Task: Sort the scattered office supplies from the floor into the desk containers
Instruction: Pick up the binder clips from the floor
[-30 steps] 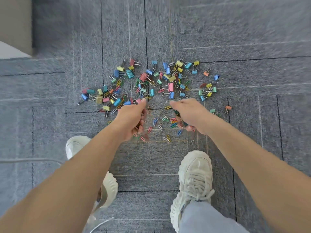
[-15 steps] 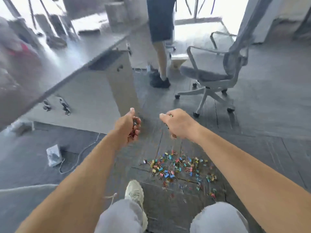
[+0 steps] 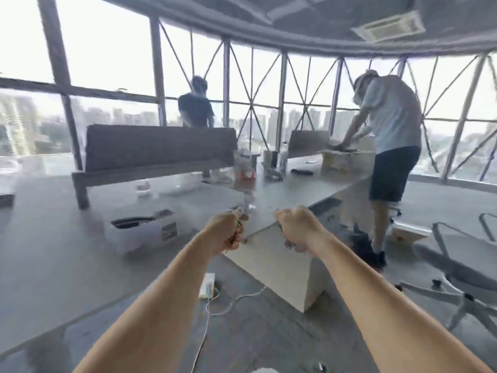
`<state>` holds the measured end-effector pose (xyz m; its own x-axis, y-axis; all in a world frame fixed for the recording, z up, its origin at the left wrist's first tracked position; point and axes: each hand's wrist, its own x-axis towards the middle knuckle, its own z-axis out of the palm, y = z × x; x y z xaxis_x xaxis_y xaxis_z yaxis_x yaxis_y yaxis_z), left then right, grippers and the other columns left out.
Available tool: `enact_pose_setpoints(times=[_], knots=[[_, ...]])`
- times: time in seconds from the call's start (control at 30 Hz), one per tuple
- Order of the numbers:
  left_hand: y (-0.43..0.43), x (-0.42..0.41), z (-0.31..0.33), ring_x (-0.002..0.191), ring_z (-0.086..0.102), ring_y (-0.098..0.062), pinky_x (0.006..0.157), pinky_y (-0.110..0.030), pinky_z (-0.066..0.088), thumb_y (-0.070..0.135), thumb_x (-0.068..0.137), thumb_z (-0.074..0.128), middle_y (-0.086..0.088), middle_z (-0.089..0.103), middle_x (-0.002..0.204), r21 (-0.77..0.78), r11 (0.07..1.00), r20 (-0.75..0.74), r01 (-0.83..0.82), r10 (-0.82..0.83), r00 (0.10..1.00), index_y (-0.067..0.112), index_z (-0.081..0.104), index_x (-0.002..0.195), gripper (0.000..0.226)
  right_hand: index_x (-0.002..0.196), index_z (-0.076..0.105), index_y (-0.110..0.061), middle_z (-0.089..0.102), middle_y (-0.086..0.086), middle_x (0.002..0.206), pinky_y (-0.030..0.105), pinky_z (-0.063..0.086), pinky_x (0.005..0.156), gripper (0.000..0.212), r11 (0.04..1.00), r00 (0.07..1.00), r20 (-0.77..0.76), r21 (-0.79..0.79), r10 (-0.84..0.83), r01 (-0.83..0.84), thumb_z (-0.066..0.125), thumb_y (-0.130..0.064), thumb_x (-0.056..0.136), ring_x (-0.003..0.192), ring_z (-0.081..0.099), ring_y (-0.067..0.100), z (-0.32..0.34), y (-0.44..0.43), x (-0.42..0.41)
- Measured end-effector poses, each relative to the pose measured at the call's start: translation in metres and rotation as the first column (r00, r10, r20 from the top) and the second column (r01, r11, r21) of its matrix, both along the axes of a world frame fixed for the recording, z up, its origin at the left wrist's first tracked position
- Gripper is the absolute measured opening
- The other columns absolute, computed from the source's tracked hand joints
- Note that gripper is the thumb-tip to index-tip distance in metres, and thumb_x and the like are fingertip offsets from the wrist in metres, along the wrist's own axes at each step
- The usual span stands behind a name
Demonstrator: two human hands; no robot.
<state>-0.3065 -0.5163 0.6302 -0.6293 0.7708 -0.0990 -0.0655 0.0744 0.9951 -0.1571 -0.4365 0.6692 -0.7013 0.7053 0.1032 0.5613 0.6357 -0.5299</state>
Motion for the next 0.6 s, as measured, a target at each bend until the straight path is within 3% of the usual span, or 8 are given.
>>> enact_pose_setpoints(times=[0.07, 0.17, 0.27, 0.37, 0.47, 0.6], knots=[[-0.023, -0.024, 0.007, 0.035, 0.032, -0.008, 0.036, -0.014, 0.024, 0.029, 0.107, 0.037, 0.000, 0.036, 0.057, 0.006, 0.997, -0.052, -0.076, 0.076, 0.996, 0.014, 0.056, 0.098, 0.025, 0.105, 0.062, -0.010, 0.066, 0.008, 0.088, 0.036, 0.050, 0.062, 0.024, 0.991, 0.987, -0.160, -0.134, 0.005, -0.027, 0.043, -0.023, 0.102, 0.076, 0.066, 0.026, 0.001, -0.008, -0.022], [-0.044, -0.065, 0.013, 0.032, 0.033, -0.008, 0.035, -0.015, 0.023, 0.026, 0.107, 0.037, -0.001, 0.038, 0.055, -0.006, 0.988, -0.179, -0.157, 0.153, 0.972, 0.009, 0.059, 0.095, 0.031, 0.063, 0.053, -0.014, 0.053, 0.007, 0.061, 0.029, 0.038, 0.049, 0.040, 0.993, 0.975, -0.210, -0.066, 0.078, -0.094, 0.047, -0.032, 0.099, 0.057, 0.054, 0.026, 0.012, -0.010, -0.065], [-0.062, -0.117, 0.017, 0.036, 0.037, -0.011, 0.034, -0.017, 0.027, 0.032, 0.106, 0.042, -0.005, 0.044, 0.059, 0.016, 0.967, -0.255, -0.254, 0.250, 0.934, 0.003, 0.064, 0.086, 0.041, 0.062, 0.044, -0.014, 0.044, 0.003, 0.052, 0.019, 0.032, 0.041, 0.040, 0.988, 0.965, -0.227, -0.049, 0.130, -0.144, 0.049, -0.031, 0.098, 0.044, 0.050, 0.022, 0.015, 0.010, -0.114], [-0.058, -0.166, 0.024, 0.036, 0.042, -0.011, 0.036, -0.018, 0.032, 0.037, 0.105, 0.044, -0.005, 0.049, 0.058, 0.013, 0.933, -0.316, -0.359, 0.344, 0.884, 0.004, 0.064, 0.079, 0.046, 0.061, 0.038, -0.017, 0.037, -0.001, 0.048, 0.019, 0.028, 0.039, 0.042, 0.982, 0.959, -0.215, -0.015, 0.183, -0.191, 0.048, -0.032, 0.099, 0.043, 0.044, 0.022, 0.008, 0.039, -0.174], [-0.024, -0.207, 0.026, 0.032, 0.042, -0.012, 0.036, -0.018, 0.030, 0.035, 0.105, 0.043, -0.002, 0.045, 0.054, 0.000, 0.930, -0.363, -0.369, 0.344, 0.866, 0.004, 0.062, 0.076, 0.047, 0.056, 0.040, -0.016, 0.044, -0.003, 0.051, 0.025, 0.032, 0.048, 0.048, 0.974, 0.957, -0.185, -0.004, 0.223, -0.228, 0.049, -0.037, 0.098, 0.048, 0.046, 0.019, -0.003, 0.074, -0.234], [0.045, -0.246, 0.014, 0.032, 0.044, -0.010, 0.035, -0.018, 0.033, 0.027, 0.107, 0.040, -0.006, 0.043, 0.060, -0.005, 0.938, -0.320, -0.347, 0.327, 0.889, 0.005, 0.059, 0.082, 0.039, 0.056, 0.048, -0.021, 0.051, -0.005, 0.061, 0.031, 0.043, 0.060, 0.046, 0.975, 0.956, -0.201, 0.106, 0.215, -0.197, 0.051, -0.048, 0.094, 0.066, 0.055, 0.024, -0.023, 0.122, -0.307]])
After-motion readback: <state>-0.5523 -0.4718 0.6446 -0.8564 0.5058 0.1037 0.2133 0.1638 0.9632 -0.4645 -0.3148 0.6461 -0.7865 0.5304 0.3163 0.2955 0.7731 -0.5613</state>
